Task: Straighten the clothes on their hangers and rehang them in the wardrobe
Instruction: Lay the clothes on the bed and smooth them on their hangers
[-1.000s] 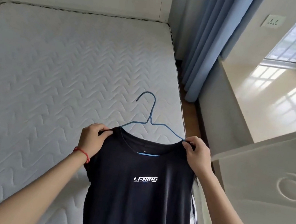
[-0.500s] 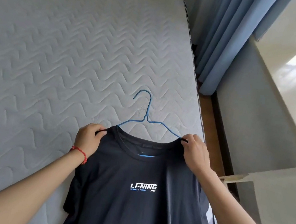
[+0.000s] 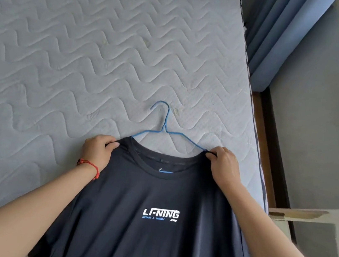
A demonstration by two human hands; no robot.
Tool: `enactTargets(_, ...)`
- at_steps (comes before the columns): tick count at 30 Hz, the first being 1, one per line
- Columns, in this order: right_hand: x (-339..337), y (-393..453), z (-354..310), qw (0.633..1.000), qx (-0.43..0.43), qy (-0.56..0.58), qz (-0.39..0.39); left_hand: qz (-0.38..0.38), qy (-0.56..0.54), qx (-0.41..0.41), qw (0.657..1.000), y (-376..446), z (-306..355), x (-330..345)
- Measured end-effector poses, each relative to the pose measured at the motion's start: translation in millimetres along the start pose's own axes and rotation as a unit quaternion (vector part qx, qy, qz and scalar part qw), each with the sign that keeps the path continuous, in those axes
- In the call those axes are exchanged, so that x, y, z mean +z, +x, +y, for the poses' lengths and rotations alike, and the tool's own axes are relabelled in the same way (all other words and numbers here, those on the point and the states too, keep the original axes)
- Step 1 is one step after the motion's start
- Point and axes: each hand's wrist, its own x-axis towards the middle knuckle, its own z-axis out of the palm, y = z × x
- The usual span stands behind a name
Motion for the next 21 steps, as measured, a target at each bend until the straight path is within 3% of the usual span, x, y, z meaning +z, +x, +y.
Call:
enactTargets(5, 5.9, 26.5, 0.2, 0.999, 0.003, 0.029, 0.015, 0.021, -0.031, -0.021, 0.999, 15.0, 4.6, 4.8)
enactTargets(9, -12.4, 20.4, 6.7, 0.996, -0.007, 0.089, -0.003, -0.017, -0.054, -0.030, 0.998, 9.2, 2.0, -8.6)
enactTargets(13, -48.6, -20.3, 39.8, 0.986, 0.037, 0.162, 0.011, -0.019, 0.026, -0.003, 0.999, -23.8, -31.2, -34.1)
enactTargets(18, -59.7, -87.9, 86.6, 0.973, 0.128, 0.193, -0.017, -0.047, -0.067, -0.157, 0.984, -88.4, -69.7, -57.8)
enactTargets(21, -54.9, -110.8, 94.1, 0.965, 0.150, 0.216, -0.011, -0.091, -0.121, -0.206, 0.967, -103.6, -72.0, -60.7)
